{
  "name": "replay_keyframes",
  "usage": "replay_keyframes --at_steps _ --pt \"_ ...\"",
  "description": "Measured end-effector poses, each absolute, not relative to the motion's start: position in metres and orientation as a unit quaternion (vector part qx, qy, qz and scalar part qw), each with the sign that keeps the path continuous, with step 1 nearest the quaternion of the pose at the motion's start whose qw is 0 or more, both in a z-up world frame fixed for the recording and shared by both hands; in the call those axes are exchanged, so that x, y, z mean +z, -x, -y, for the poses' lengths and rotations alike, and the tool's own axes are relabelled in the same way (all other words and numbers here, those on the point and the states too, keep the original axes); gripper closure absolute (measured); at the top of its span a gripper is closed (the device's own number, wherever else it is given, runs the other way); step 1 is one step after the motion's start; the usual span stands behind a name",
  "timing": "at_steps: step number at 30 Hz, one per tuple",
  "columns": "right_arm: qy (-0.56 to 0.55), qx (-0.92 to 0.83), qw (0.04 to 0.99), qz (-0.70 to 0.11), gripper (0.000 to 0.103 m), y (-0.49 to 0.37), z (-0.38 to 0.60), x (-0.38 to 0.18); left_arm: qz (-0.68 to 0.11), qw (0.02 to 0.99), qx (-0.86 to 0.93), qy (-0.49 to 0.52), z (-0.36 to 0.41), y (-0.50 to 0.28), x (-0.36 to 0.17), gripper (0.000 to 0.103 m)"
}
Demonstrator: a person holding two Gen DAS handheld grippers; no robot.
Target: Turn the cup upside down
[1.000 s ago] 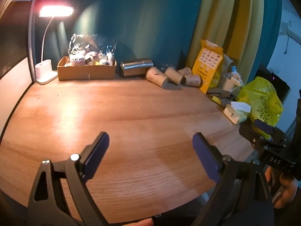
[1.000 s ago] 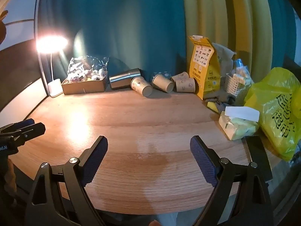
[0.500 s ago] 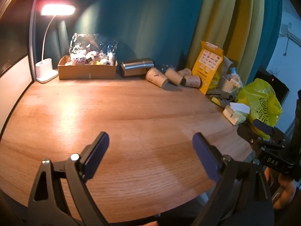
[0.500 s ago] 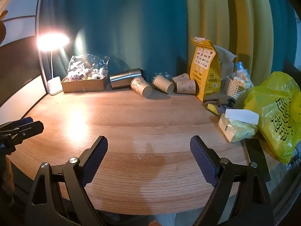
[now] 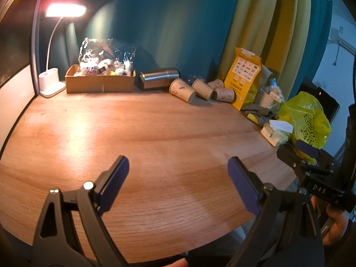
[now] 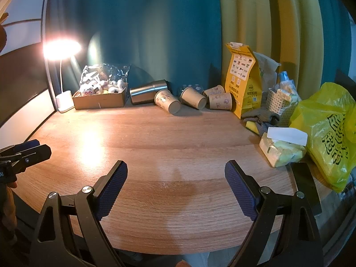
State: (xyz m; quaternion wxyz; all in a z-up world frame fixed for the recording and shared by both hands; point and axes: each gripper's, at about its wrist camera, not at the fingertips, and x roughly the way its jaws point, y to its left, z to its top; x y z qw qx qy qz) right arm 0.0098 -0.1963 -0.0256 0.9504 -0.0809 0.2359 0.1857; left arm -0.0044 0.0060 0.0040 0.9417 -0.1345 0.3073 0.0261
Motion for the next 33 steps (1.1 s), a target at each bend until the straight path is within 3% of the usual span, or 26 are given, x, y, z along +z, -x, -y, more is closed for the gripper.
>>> replay_keyframes --at_steps 33 --pt "0.075 0.187 0.95 -0.238 0.012 -0.0169 0.1999 -0.0251 -0.302 0.947 0.028 0.109 0.0034 -0.0013 0.0054 0.011"
